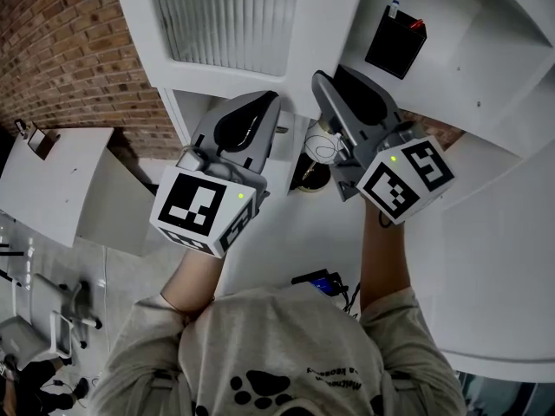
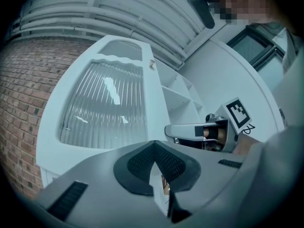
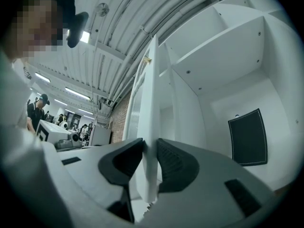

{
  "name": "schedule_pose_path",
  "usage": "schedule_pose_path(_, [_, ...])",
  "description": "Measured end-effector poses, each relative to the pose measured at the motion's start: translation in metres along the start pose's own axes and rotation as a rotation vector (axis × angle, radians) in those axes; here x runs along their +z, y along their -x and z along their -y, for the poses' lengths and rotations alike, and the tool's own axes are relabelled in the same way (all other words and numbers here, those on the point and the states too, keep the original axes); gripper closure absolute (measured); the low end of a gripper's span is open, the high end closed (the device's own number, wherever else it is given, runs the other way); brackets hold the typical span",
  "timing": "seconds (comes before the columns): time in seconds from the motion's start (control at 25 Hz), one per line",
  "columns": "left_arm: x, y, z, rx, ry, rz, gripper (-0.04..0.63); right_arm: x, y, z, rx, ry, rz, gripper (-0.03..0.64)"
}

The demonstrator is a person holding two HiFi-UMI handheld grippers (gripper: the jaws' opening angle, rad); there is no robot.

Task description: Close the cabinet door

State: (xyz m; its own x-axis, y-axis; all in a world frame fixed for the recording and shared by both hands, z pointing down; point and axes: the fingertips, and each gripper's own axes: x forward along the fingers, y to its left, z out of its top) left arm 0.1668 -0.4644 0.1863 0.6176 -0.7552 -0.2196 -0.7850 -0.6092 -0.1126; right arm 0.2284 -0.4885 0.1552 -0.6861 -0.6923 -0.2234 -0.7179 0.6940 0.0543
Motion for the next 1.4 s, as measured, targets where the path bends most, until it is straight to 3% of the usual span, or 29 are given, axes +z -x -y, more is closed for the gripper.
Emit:
schedule_pose_path(0.92, [-0.015, -0.048, -0.002, -0.040, -0.018, -0.021, 0.588, -0.007, -0.014, 0.027, 0.000, -0.014, 0.017, 0.505])
schedule_pose_path(1.4, [-0.020, -0.058, -0.007, -0.038, -0.013, -0.027, 0.588, -0.008, -0.018, 0.033, -0.043, -0.015, 0.032, 0.503])
